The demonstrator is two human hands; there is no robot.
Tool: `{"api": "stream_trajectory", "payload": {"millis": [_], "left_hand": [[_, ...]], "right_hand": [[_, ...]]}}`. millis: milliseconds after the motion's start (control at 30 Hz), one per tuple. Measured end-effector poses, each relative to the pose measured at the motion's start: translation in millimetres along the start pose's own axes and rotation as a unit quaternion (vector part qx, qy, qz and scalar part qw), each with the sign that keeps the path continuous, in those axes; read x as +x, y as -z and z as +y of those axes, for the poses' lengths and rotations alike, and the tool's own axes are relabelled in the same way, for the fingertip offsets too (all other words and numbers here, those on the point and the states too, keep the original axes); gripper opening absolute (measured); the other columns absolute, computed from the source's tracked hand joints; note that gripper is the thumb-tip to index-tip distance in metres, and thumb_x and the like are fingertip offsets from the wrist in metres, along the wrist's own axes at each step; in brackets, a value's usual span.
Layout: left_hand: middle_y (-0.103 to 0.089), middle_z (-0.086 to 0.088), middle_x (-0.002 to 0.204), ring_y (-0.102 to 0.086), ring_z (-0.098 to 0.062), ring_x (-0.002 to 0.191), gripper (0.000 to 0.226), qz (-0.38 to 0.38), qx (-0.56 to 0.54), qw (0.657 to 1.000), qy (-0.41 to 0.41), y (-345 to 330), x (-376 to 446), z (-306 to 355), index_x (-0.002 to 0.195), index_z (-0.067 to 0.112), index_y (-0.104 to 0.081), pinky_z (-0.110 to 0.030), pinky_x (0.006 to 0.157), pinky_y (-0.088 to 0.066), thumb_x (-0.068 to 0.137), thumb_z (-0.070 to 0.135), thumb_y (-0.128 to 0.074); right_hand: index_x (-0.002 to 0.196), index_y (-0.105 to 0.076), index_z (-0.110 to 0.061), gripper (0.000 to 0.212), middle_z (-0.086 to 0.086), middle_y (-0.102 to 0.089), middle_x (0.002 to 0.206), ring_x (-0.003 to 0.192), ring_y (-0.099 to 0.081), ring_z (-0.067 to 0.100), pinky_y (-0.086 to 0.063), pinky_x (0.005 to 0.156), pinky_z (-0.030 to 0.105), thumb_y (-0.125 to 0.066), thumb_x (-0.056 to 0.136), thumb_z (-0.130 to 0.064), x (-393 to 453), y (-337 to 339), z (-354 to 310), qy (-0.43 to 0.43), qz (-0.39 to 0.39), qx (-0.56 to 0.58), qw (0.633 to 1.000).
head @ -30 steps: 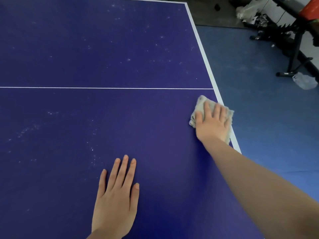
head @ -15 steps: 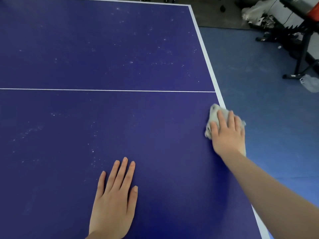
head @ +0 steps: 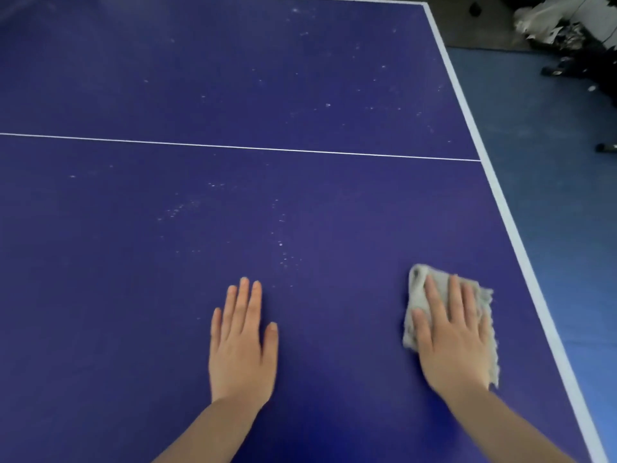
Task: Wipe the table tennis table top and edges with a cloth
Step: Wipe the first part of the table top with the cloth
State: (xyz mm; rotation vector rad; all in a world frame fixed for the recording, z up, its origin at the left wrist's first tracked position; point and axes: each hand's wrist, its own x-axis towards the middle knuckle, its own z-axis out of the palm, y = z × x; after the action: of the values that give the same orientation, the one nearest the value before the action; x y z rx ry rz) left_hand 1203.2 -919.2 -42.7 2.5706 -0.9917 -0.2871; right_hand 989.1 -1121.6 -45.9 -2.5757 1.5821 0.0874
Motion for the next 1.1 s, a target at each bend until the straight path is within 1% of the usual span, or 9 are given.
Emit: {"api": "stream_trajectory", "payload": {"millis": [100,200,367,433,600,733,833,933,1100], "left_hand": [[0.003,0.013,0.162,0.014,-0.001,0.147,0.066,0.007,0.038,0.999,0.031,22.3,-12.8,-66.1,0.154,0.027,-0.003,-0.025,0.119,0.012,0.093,0.051,-0.008],[0.002,0.011,0.162,0.013,-0.004,0.148,0.066,0.007,0.076,0.996,0.045,42.4,-12.4,-115.8,0.155,0.024,-0.004,-0.025,0.119,0.013,0.095,0.052,-0.008],[0.005,0.011,0.161,0.012,-0.007,0.148,0.067,0.004,0.090,0.991,0.098,68.9,-16.5,-165.7,0.154,0.025,0.001,-0.037,0.123,0.004,0.094,0.053,-0.008],[0.003,0.009,0.162,0.010,-0.009,0.149,0.062,0.014,0.098,0.991,0.095,68.8,-16.6,-168.5,0.154,0.026,0.000,-0.038,0.122,0.004,0.098,0.051,-0.005],[-0.003,0.004,0.162,0.003,-0.015,0.150,0.060,0.022,0.103,0.991,0.082,63.5,-13.3,-172.2,0.154,0.022,-0.005,-0.043,0.122,0.001,0.100,0.046,-0.006],[-0.001,0.004,0.162,0.006,-0.014,0.150,0.061,0.028,0.094,0.992,0.077,62.6,-13.0,-174.6,0.154,0.023,-0.002,-0.044,0.122,0.001,0.097,0.046,-0.005],[-0.007,0.001,0.163,0.000,-0.018,0.151,0.061,0.028,0.110,0.991,0.073,58.7,-13.5,-176.0,0.155,0.021,-0.007,-0.045,0.121,0.000,0.099,0.046,-0.005],[-0.019,-0.006,0.161,-0.012,-0.024,0.150,0.064,0.017,0.121,0.990,0.071,56.7,-13.4,-178.5,0.154,0.015,-0.016,-0.051,0.120,-0.011,0.098,0.046,-0.010],[-0.024,-0.009,0.160,-0.017,-0.026,0.148,0.064,0.026,0.123,0.990,0.058,55.9,-14.3,-181.1,0.153,0.012,-0.022,-0.053,0.117,-0.015,0.098,0.042,-0.016]], "right_hand": [[0.158,-0.019,-0.024,0.060,0.013,-0.027,0.160,0.149,-0.021,0.031,-0.017,0.116,0.050,-0.006,0.104,-0.049,-70.7,-14.6,-64.9,0.165,0.010,0.011,0.986],[0.157,-0.023,-0.028,0.057,0.008,-0.025,0.163,0.151,-0.017,0.029,-0.015,0.116,0.048,-0.013,0.105,-0.049,-70.1,-22.3,-136.2,0.320,-0.009,-0.024,0.947],[0.157,-0.007,-0.037,0.060,0.001,-0.010,0.166,0.152,0.005,0.017,0.003,0.120,0.041,0.001,0.101,-0.056,-23.8,-20.9,-132.0,0.148,0.009,-0.031,0.988],[0.158,-0.013,-0.033,0.061,0.006,-0.016,0.165,0.153,-0.004,0.023,-0.006,0.120,0.045,-0.001,0.102,-0.054,-54.5,-21.1,-128.2,0.106,0.027,-0.020,0.994],[0.155,-0.028,-0.030,0.057,0.010,-0.026,0.162,0.150,-0.020,0.030,-0.019,0.113,0.051,-0.014,0.104,-0.050,-134.0,-30.1,-217.7,0.308,-0.034,-0.001,0.951],[0.156,0.003,-0.037,0.061,0.004,-0.001,0.167,0.153,0.011,0.025,0.001,0.120,0.047,0.000,0.098,-0.052,-61.2,-27.9,-275.7,0.385,-0.032,-0.051,0.921],[0.144,0.027,-0.040,0.064,-0.003,0.020,0.165,0.148,0.027,0.018,0.012,0.121,0.043,0.021,0.081,-0.055,-11.7,-18.0,-247.6,0.205,-0.064,-0.065,0.975],[0.152,0.014,-0.039,0.063,0.001,0.006,0.167,0.152,0.015,0.019,0.004,0.123,0.043,0.012,0.092,-0.057,-40.8,-18.4,-225.3,0.109,-0.022,-0.016,0.994],[0.157,-0.021,-0.032,0.057,0.004,-0.019,0.165,0.153,-0.010,0.025,-0.011,0.116,0.047,-0.007,0.104,-0.052,-108.3,-30.5,-287.1,0.308,-0.065,-0.005,0.949]]}}
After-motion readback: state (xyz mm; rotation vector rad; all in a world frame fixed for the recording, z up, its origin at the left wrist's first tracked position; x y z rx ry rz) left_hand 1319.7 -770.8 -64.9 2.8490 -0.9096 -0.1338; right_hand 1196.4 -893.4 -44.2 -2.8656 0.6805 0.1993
